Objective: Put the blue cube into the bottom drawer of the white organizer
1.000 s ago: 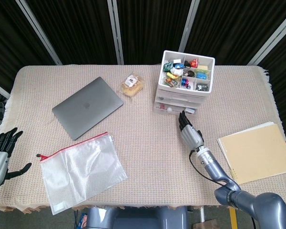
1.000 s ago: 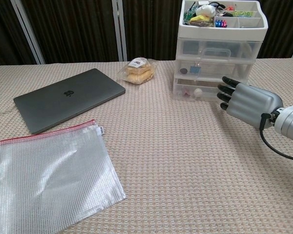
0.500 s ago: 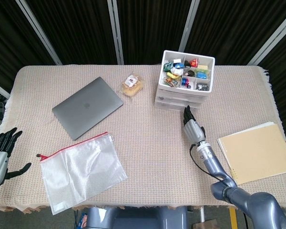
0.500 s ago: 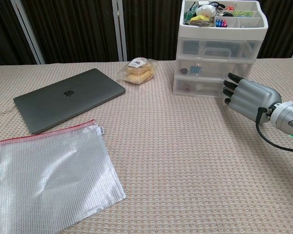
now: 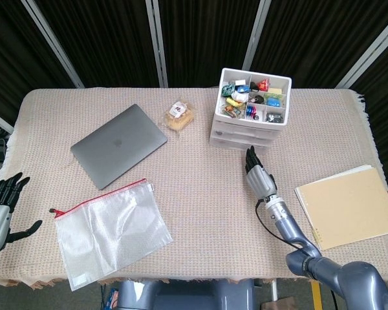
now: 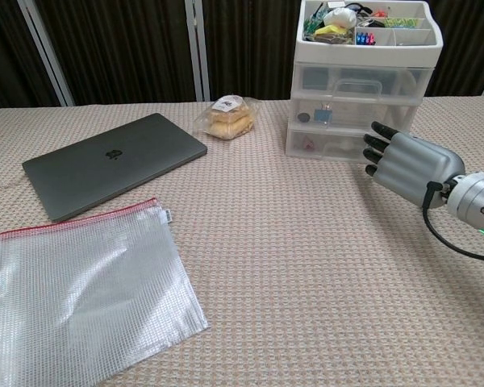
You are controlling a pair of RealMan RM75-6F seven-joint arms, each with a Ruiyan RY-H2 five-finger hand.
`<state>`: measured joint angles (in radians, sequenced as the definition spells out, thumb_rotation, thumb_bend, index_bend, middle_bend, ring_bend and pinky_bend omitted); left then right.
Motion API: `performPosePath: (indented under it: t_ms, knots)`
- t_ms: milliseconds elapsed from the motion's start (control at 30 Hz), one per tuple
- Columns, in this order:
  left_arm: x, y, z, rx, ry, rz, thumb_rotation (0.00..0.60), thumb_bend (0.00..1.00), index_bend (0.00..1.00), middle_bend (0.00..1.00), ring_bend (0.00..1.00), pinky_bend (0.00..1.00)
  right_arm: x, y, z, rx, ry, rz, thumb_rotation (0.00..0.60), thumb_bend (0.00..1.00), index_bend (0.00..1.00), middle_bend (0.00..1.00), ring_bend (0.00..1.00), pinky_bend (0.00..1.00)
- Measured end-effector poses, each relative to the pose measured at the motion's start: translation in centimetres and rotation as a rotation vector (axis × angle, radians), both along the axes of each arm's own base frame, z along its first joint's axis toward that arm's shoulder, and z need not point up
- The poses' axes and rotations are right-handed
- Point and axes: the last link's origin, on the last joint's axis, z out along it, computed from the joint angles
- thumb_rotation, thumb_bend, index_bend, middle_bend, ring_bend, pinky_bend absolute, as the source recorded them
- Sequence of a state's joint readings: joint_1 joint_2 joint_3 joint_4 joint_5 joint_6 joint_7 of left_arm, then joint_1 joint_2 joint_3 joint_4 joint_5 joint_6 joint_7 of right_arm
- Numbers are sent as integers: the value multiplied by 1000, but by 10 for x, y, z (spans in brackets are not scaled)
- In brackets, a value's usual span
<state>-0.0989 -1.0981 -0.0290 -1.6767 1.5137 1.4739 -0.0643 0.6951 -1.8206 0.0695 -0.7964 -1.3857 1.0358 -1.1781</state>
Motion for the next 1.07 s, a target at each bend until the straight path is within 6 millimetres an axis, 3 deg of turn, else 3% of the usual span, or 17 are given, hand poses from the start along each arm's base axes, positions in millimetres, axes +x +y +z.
performPosePath:
  t_ms: [267,533,800,1067]
  knots:
    - [-1,-1,1,20,16,-12,600,240,78,0,0,0,17,22,22,-6,-144,31,600,214,210,118,0,29]
    - [-2,-1,1,31,41,-16,600,239,77,0,0,0,28,68,70,-7,-488,-46,600,142,171,79,0,29]
    - [-5,-1,1,35,117,-14,600,241,47,0,0,0,0,116,121,-16,-914,-249,600,67,79,0,0,29]
    - [-7,1,-2,63,213,-39,600,239,46,0,0,0,-29,157,159,-60,-1149,-324,600,60,67,0,0,23]
